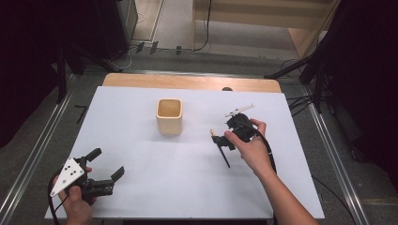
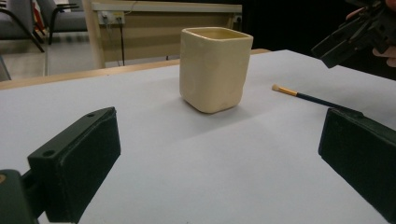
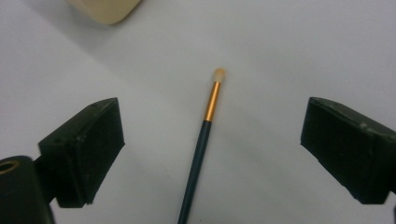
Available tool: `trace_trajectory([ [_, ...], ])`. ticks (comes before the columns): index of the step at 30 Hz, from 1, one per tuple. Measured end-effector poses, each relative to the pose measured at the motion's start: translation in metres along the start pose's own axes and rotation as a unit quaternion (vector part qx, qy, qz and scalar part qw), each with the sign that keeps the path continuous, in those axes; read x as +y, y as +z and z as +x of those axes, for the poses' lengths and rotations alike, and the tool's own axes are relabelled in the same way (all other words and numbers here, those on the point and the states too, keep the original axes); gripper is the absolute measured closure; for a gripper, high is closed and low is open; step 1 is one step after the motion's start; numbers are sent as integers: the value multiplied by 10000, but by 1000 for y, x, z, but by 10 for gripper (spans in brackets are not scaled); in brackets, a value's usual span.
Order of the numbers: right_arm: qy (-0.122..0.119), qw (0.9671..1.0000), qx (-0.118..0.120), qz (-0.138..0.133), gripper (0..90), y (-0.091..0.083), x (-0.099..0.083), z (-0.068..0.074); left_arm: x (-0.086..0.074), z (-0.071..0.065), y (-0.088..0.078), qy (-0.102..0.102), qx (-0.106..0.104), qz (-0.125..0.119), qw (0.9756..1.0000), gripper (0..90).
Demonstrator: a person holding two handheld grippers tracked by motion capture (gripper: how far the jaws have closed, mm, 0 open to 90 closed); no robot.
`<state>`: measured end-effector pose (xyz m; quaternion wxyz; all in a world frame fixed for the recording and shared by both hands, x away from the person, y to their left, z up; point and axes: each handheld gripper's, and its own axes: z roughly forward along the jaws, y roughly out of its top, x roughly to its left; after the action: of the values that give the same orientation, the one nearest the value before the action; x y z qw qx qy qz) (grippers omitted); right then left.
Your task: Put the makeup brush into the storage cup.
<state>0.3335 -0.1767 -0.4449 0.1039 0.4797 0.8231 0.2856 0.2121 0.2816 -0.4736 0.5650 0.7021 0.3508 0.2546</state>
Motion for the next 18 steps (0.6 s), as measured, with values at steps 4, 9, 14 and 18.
trace_trajectory([
  [4,67,9997,-57,245,118,8,0,1,0,0,-1,-17,17,-7,10000,0],
  [9,163,9979,-173,597,171,16,1,2,0,1,-1,-16,30,-5,10000,0],
  [14,172,9956,-212,902,350,23,3,3,0,0,0,-6,23,5,10000,0],
  [18,122,9938,-112,1099,452,26,6,4,0,0,0,-3,26,6,10000,0],
])
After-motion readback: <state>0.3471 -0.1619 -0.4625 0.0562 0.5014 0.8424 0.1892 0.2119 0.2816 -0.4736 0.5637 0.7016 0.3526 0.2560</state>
